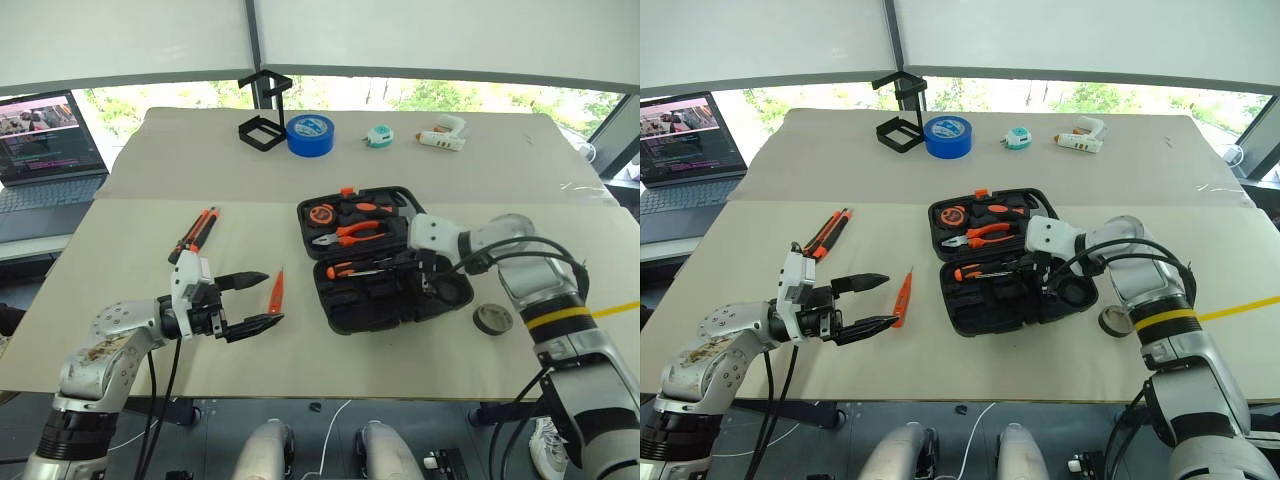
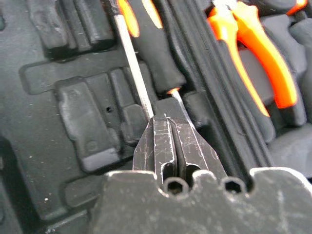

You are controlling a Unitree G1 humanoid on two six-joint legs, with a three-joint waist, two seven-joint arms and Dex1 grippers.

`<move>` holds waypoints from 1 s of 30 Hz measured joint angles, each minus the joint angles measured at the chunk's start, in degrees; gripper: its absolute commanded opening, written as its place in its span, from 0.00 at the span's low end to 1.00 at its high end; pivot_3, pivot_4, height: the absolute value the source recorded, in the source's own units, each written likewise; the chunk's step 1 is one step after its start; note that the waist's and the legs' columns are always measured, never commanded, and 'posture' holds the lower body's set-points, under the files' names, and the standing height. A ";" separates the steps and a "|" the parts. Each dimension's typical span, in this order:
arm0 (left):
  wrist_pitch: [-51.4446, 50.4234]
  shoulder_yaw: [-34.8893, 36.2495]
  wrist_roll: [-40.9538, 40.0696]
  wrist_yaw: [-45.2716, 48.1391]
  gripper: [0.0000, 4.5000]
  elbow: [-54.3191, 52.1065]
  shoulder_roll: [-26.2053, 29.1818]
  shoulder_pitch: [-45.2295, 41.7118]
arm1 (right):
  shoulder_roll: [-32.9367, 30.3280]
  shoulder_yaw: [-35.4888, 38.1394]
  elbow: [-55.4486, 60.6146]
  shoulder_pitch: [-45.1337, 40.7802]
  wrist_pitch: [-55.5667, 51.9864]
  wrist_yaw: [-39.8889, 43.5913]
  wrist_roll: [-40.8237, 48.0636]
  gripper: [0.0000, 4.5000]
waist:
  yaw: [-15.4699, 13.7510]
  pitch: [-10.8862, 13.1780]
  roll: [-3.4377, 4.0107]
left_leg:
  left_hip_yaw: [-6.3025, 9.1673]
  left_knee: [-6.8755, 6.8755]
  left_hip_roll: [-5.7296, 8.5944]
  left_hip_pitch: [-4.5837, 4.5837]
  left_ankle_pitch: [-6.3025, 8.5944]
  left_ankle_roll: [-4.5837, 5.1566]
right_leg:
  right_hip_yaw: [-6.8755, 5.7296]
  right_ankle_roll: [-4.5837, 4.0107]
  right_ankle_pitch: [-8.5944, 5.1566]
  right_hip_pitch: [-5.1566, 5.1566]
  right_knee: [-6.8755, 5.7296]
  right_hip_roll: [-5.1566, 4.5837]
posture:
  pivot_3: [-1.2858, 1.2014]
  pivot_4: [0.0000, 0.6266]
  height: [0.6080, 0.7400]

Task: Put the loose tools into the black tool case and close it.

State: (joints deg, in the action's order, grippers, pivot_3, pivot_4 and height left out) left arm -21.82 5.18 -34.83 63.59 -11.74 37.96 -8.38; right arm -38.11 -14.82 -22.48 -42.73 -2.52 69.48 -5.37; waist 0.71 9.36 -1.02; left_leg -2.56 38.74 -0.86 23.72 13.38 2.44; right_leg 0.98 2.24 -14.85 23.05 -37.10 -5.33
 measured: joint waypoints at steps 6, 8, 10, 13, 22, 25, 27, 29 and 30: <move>0.00 0.01 0.00 -0.03 1.00 0.00 0.11 0.00 | 0.34 0.10 -0.20 1.00 1.03 -1.80 -0.02 0.01 | -0.01 -0.08 -0.14 | 0.04 -0.04 -0.01 -0.49 0.01 0.00 | -0.03 -0.01 0.00 -0.49 0.09 -0.02 | 0.52 0.24 1.00; -0.02 0.01 0.00 -0.05 1.00 0.00 0.14 -0.01 | 0.57 0.11 -0.02 1.07 0.64 -2.07 -0.01 0.01 | 0.08 -0.08 -0.14 | 0.05 -0.04 -0.01 -0.55 0.01 -0.01 | -0.03 -0.01 0.00 -0.54 0.10 -0.04 | 0.52 0.24 1.00; -0.08 0.01 0.00 -0.10 1.00 0.00 0.14 -0.01 | 0.81 0.49 0.91 1.45 -0.57 -2.15 0.25 0.01 | 0.10 -0.08 -0.14 | 0.07 -0.06 -0.02 -0.54 0.01 -0.01 | -0.03 -0.01 -0.01 -0.53 0.09 -0.05 | 0.52 0.24 1.00; -0.21 0.04 0.00 -0.24 1.00 0.00 0.17 0.00 | 0.92 1.47 2.88 2.68 -2.71 -1.60 2.54 0.01 | 0.10 -0.08 -0.14 | 0.08 -0.12 -0.01 -0.48 0.01 -0.01 | -0.02 -0.02 -0.01 -0.44 0.10 -0.10 | 0.52 0.24 1.00; -0.15 3.32 -0.30 -0.82 1.00 -0.04 0.96 2.58 | -1.29 11.89 12.10 4.91 -6.94 5.24 18.95 0.01 | 0.04 -0.06 -0.15 | 0.08 -0.18 0.00 0.07 0.01 -0.01 | -0.04 -0.02 0.00 0.12 0.10 -0.22 | 0.52 0.24 1.00; 0.45 5.93 -0.36 -0.77 1.00 0.00 1.73 4.69 | -4.66 16.25 13.84 6.71 -8.07 6.90 23.00 0.27 | -0.16 -0.05 -0.15 | 0.08 -0.22 0.01 0.07 0.01 -0.01 | -0.08 -0.02 0.00 0.10 0.20 -0.43 | 0.52 0.24 1.00; 0.68 7.47 -0.38 -0.53 1.00 0.02 2.28 6.06 | -6.86 17.55 15.15 9.54 -8.91 8.05 24.74 0.40 | -0.15 -0.05 -0.16 | 0.08 -0.28 0.01 0.06 0.01 -0.01 | -0.15 -0.02 0.00 0.10 0.23 -0.69 | 0.52 0.24 1.00; 0.77 8.95 -0.53 -0.40 1.00 0.01 2.69 7.50 | -8.80 18.17 15.76 12.43 -9.11 9.02 25.18 0.56 | -0.11 -0.05 -0.16 | 0.07 -0.35 0.03 0.05 0.01 0.00 | -0.17 -0.02 0.00 0.12 0.25 -0.79 | 0.52 0.24 1.00; 0.77 10.02 -0.59 -0.42 1.00 -0.01 3.23 8.61 | -9.84 18.78 15.98 14.34 -9.07 9.49 25.82 0.63 | -0.07 -0.05 -0.16 | 0.07 -0.37 0.02 0.06 0.01 0.00 | -0.17 -0.02 0.00 0.12 0.27 -0.79 | 0.52 0.24 1.00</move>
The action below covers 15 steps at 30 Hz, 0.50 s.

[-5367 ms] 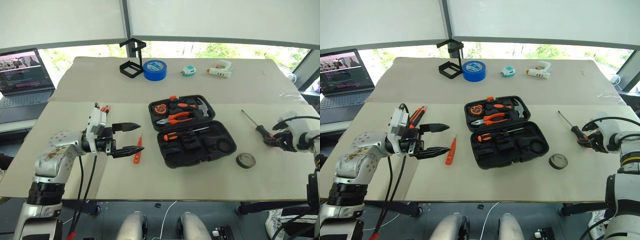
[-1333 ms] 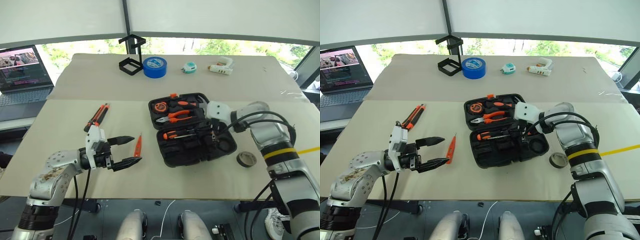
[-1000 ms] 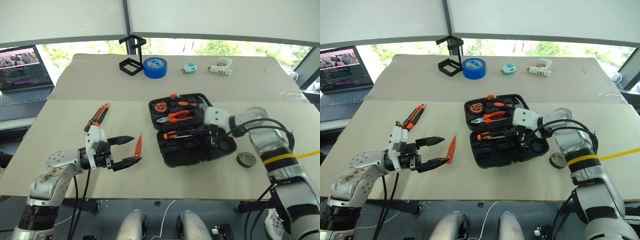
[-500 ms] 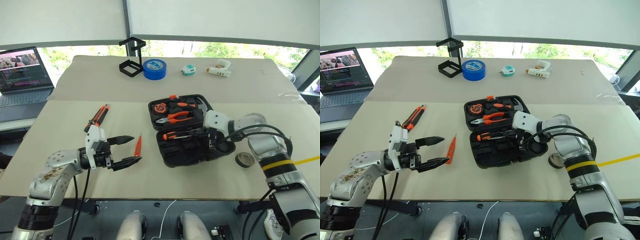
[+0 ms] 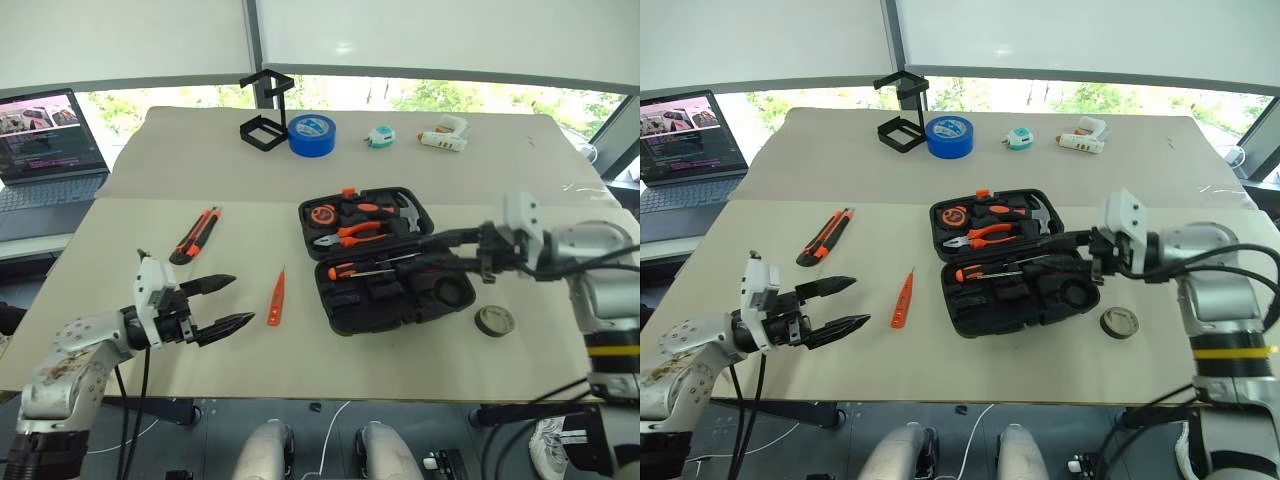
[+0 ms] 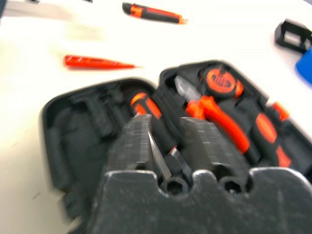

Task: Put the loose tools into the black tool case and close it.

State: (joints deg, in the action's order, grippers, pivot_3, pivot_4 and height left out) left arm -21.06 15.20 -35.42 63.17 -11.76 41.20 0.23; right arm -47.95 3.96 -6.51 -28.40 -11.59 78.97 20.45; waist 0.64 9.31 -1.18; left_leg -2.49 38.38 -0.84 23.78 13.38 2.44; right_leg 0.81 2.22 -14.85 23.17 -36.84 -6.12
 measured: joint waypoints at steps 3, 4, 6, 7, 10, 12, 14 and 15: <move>-0.55 4.09 -0.62 -0.40 1.00 -0.67 1.79 3.87 | -2.78 3.09 1.03 5.64 2.43 1.10 0.76 0.87 | 0.08 0.00 0.00 | 0.00 -0.10 -0.01 -0.01 0.00 0.00 | -0.03 0.00 0.00 0.01 0.08 -0.01 | 0.52 0.24 1.00; -0.78 6.11 -0.81 -0.89 1.00 -1.10 2.12 5.36 | -3.59 4.50 1.37 7.87 3.22 1.23 1.09 0.95 | 0.09 0.00 0.00 | 0.00 -0.14 -0.01 -0.01 0.00 0.00 | -0.03 0.00 0.00 0.01 0.11 -0.02 | 0.52 0.24 1.00; -1.09 9.23 -0.91 -1.52 1.00 -1.15 2.54 7.65 | -3.96 6.47 1.35 10.57 4.62 1.34 1.22 0.99 | 0.20 0.00 0.00 | -0.03 -0.15 -0.01 -0.05 0.00 0.00 | -0.03 0.00 0.00 0.00 0.11 -0.04 | 0.52 0.24 1.00; -1.08 10.27 -0.90 -1.69 1.00 -1.21 2.57 8.69 | -3.84 6.89 1.33 11.39 5.66 1.16 1.27 0.99 | 0.25 0.00 0.00 | -0.04 -0.15 -0.01 -0.09 0.00 0.00 | -0.02 0.00 0.00 -0.02 0.08 -0.04 | 0.52 0.24 1.00; -0.24 10.50 -0.52 -1.20 1.00 -1.31 2.55 10.16 | -2.38 6.77 1.33 10.62 6.33 -0.59 1.23 0.99 | 0.22 0.01 -0.01 | -0.09 -0.15 -0.01 -0.22 -0.02 -0.03 | -0.03 -0.06 0.04 -0.08 0.05 -0.01 | 0.52 0.24 1.00; 0.14 9.14 -0.43 -0.63 1.00 -1.78 2.50 9.45 | -0.53 5.64 1.47 8.04 4.95 -2.40 1.29 0.99 | 0.15 0.01 -0.01 | -0.10 -0.14 -0.01 -0.24 -0.04 -0.05 | -0.03 -0.11 0.07 -0.08 0.02 -0.01 | 0.52 0.24 1.00; 0.32 6.95 -0.52 -0.47 1.00 -3.20 2.21 7.46 | 1.08 3.68 2.08 5.44 3.21 -3.76 1.37 0.99 | 0.10 0.01 -0.02 | -0.10 -0.14 -0.01 -0.22 -0.06 -0.09 | -0.03 -0.13 0.09 -0.07 0.02 0.02 | 0.52 0.24 1.00; 0.29 6.02 -0.65 -0.55 0.89 -3.64 2.13 6.31 | 2.01 2.23 2.16 3.63 2.12 -4.63 1.00 1.00 | 0.04 0.01 -0.02 | -0.10 -0.14 -0.01 -0.23 -0.07 -0.09 | -0.04 -0.13 0.09 -0.07 0.02 0.04 | 0.52 0.24 1.00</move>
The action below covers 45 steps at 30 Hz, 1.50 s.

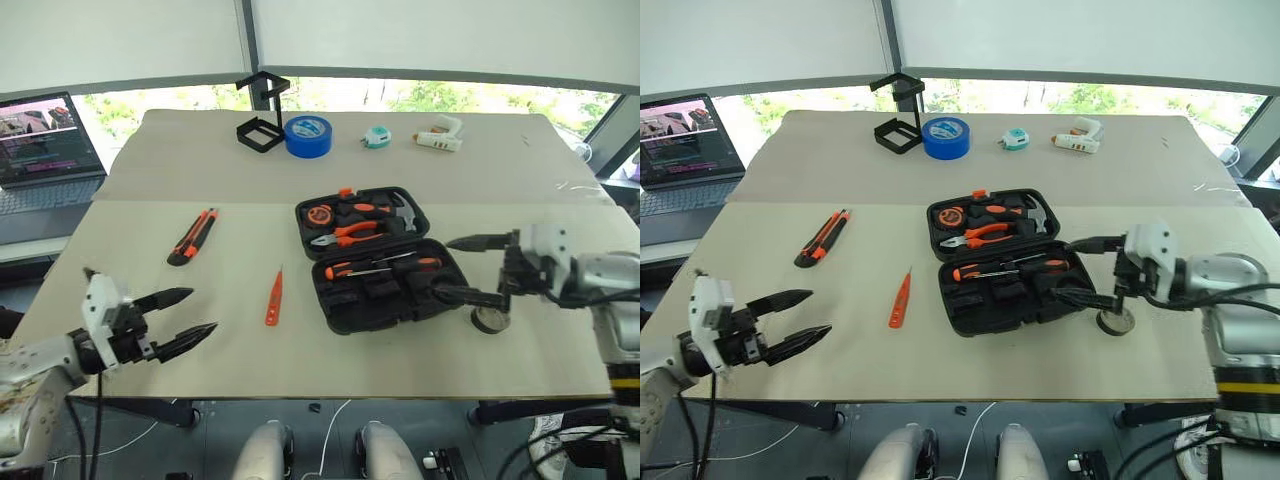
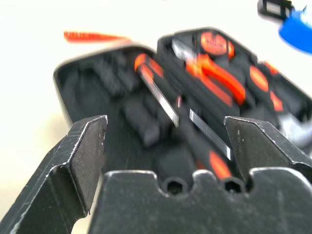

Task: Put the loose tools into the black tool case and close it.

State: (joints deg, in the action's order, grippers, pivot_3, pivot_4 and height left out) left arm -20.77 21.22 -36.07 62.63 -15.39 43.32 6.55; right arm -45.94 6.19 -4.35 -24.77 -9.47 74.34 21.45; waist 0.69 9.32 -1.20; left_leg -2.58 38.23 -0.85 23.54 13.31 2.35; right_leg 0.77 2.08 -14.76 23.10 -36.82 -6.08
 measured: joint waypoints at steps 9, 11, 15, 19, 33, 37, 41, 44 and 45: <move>-1.49 -5.67 -0.43 -1.31 0.58 -1.93 -0.92 -5.80 | 2.48 -12.23 -2.62 -8.61 -2.02 -3.87 -9.25 0.44 | -0.03 0.01 -0.01 | -0.03 0.00 0.02 0.25 0.01 0.02 | -0.10 0.01 0.00 0.15 0.09 0.36 | 0.52 0.24 1.00; -1.51 -6.37 -0.59 -1.23 0.58 -2.14 -0.95 -6.46 | 3.18 -14.39 -5.06 -10.10 -1.04 -4.93 -11.98 0.30 | 0.02 0.01 -0.01 | -0.04 0.00 0.01 0.24 0.01 0.01 | -0.10 0.01 0.00 0.14 0.09 0.41 | 0.52 0.24 1.00; -1.50 -7.29 -0.71 -1.16 0.58 -2.23 -1.32 -6.63 | 4.66 -16.23 -9.92 -10.71 0.66 -7.48 -16.02 0.02 | 0.00 0.01 -0.01 | -0.05 0.00 0.00 0.23 0.00 0.01 | -0.09 0.01 0.00 0.15 0.05 0.49 | 0.52 0.24 1.00; -1.50 -8.53 -0.69 -1.20 0.58 -2.27 -1.81 -6.64 | 5.69 -16.92 -11.00 -11.66 1.58 -10.23 -18.70 0.02 | 0.02 0.01 -0.01 | -0.06 0.01 -0.01 0.21 0.00 0.00 | -0.08 0.01 0.00 0.14 0.03 0.53 | 0.52 0.24 1.00; -1.66 -9.40 -0.69 -1.36 0.58 -2.37 -2.17 -7.79 | 7.06 -17.01 -13.17 -11.99 4.79 -13.16 -21.28 0.02 | 0.03 0.01 -0.01 | -0.06 0.02 -0.03 0.19 -0.01 -0.01 | -0.06 0.01 0.00 0.12 0.00 0.64 | 0.52 0.24 1.00; -1.59 -9.40 -0.61 -1.15 0.58 -2.16 -2.17 -7.85 | 7.55 -17.00 -11.56 -10.20 5.96 -13.54 -21.37 0.02 | 0.09 0.00 -0.01 | -0.06 0.02 -0.06 0.16 -0.01 -0.01 | -0.05 0.01 0.00 0.10 -0.02 0.68 | 0.52 0.24 1.00; -1.06 -9.40 -0.22 -1.12 0.58 -1.73 -2.35 -7.62 | 8.06 -16.98 -11.18 -8.86 7.09 -15.51 -22.46 0.02 | 0.10 0.00 -0.02 | -0.06 0.02 -0.07 0.02 -0.01 -0.01 | -0.03 0.01 0.00 0.01 -0.05 0.69 | 0.52 0.24 1.00; -0.87 -9.40 -0.09 -1.12 0.58 -1.71 -2.42 -7.20 | 8.72 -16.93 -11.92 -8.51 7.73 -16.66 -22.64 0.02 | 0.11 -0.04 -0.08 | -0.06 0.02 -0.07 -0.19 -0.01 -0.01 | -0.02 0.01 0.00 -0.18 -0.04 0.69 | 0.52 0.24 1.00; -0.84 -9.40 -0.09 -1.12 0.58 -1.71 -2.45 -7.08 | 8.95 -16.91 -12.14 -8.51 7.73 -17.07 -22.65 0.02 | 0.11 -0.04 -0.09 | -0.06 0.02 -0.07 -0.31 -0.01 -0.01 | -0.02 0.01 0.00 -0.31 -0.03 0.69 | 0.52 0.24 1.00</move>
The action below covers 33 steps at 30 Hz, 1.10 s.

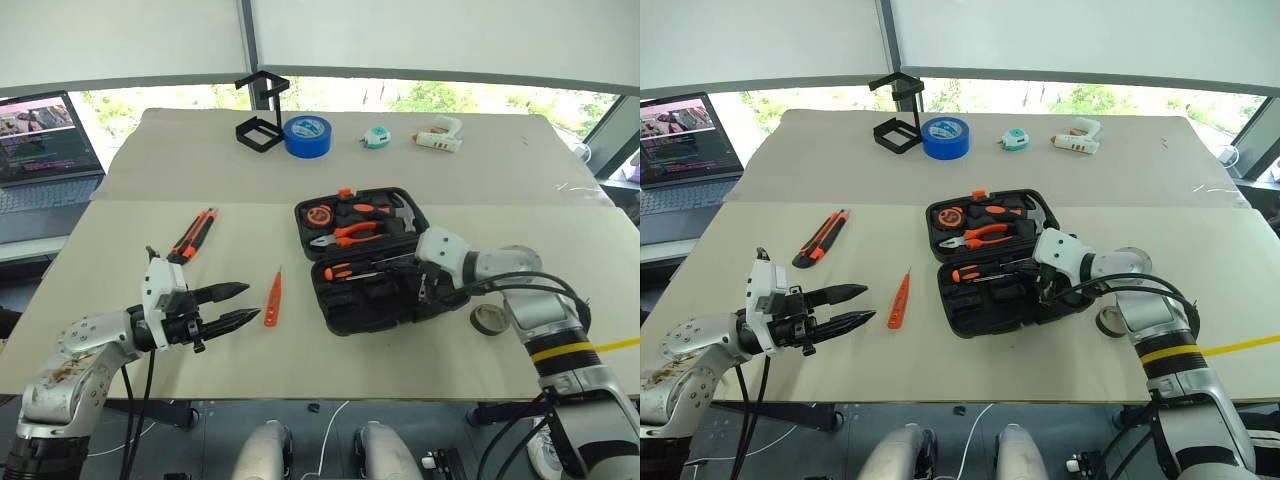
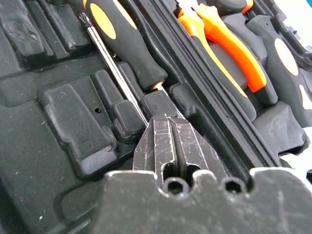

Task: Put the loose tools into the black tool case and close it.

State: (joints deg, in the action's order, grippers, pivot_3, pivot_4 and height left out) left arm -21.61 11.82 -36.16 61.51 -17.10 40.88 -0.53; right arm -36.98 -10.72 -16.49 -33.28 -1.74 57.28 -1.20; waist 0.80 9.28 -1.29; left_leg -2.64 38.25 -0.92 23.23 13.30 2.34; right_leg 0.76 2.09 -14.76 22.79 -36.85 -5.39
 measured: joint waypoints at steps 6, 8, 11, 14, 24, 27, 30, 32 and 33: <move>0.15 0.03 0.04 -0.04 0.58 0.01 -0.22 0.30 | 0.59 1.24 0.30 1.28 -0.14 1.13 2.73 0.02 | -0.06 0.01 -0.01 | 0.04 -0.01 -0.02 -0.34 0.01 0.00 | -0.02 -0.02 -0.01 -0.39 0.07 -0.02 | 0.52 0.24 1.00; 0.16 0.11 0.04 -0.11 0.58 0.14 -0.30 0.70 | 1.78 2.31 1.70 3.33 0.10 2.49 5.83 0.07 | -0.07 0.02 -0.01 | 0.05 -0.02 -0.02 -0.23 0.01 -0.01 | -0.01 -0.02 -0.01 -0.29 0.08 -0.03 | 0.52 0.24 1.00; 0.19 1.58 0.01 -0.31 0.58 0.35 -0.33 2.02 | 1.56 7.35 5.29 5.60 0.17 4.74 13.29 0.24 | -0.08 0.04 0.02 | 0.03 -0.02 0.01 0.12 0.00 0.00 | 0.02 0.00 0.00 0.09 0.03 -0.12 | 0.52 0.24 1.00; 0.95 4.23 0.09 -0.37 0.58 1.62 -0.31 4.84 | -2.52 13.70 9.85 7.87 0.09 8.48 19.71 0.47 | -0.18 0.04 0.02 | 0.03 -0.03 -0.01 0.18 0.01 0.01 | -0.03 0.00 0.00 0.15 0.06 -0.14 | 0.52 0.24 1.00; 5.63 24.88 2.64 -3.66 0.95 10.84 -0.27 23.38 | -8.26 30.99 15.75 30.28 6.48 20.67 32.00 1.00 | 0.12 0.04 -0.03 | -0.04 -0.41 -0.03 -0.14 0.02 0.01 | 0.00 -0.04 -0.03 -0.05 0.25 -0.71 | 0.52 0.24 1.00; 5.22 26.57 2.71 -4.62 0.98 10.68 -0.34 25.73 | -8.26 32.88 15.84 32.53 8.12 22.04 33.10 1.00 | -0.23 0.04 -0.03 | -0.06 -0.41 -0.03 -0.34 0.06 -0.06 | -0.04 -0.07 -0.05 -0.28 0.32 -0.79 | 0.52 0.24 1.00; 1.00 25.83 2.26 -7.43 0.98 7.11 0.21 24.97 | -7.91 32.82 16.00 32.40 8.79 22.35 33.52 1.00 | -0.89 0.05 -0.04 | -0.06 -0.41 -0.03 -0.32 0.09 -0.12 | -0.12 -0.14 -0.08 -0.35 0.44 -0.83 | 0.52 0.24 1.00; -4.74 23.55 -0.07 -9.89 0.98 2.27 1.99 22.14 | -7.80 32.53 16.25 31.08 8.84 22.18 33.92 1.00 | -1.37 0.05 -0.04 | -0.06 -0.40 -0.02 -0.30 0.08 -0.14 | -0.16 -0.06 0.00 -0.41 0.53 -0.84 | 0.52 0.24 1.00; -9.62 21.89 -2.15 -12.43 0.98 -1.34 3.38 19.59 | -7.82 32.28 16.95 30.15 8.83 22.26 34.09 1.00 | -1.53 0.05 -0.04 | -0.06 -0.40 -0.02 -0.29 0.08 -0.15 | -0.18 -0.02 0.05 -0.44 0.57 -0.83 | 0.52 0.24 1.00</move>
State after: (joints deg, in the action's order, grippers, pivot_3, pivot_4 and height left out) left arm -31.23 33.71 -38.31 49.08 -18.45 44.26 19.06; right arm -44.80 21.56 0.45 -3.12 7.09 79.53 32.90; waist -0.73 9.33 -1.33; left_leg -2.70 37.85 -0.94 22.94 13.38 2.19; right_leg 0.58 2.08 -14.72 22.35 -36.28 -6.23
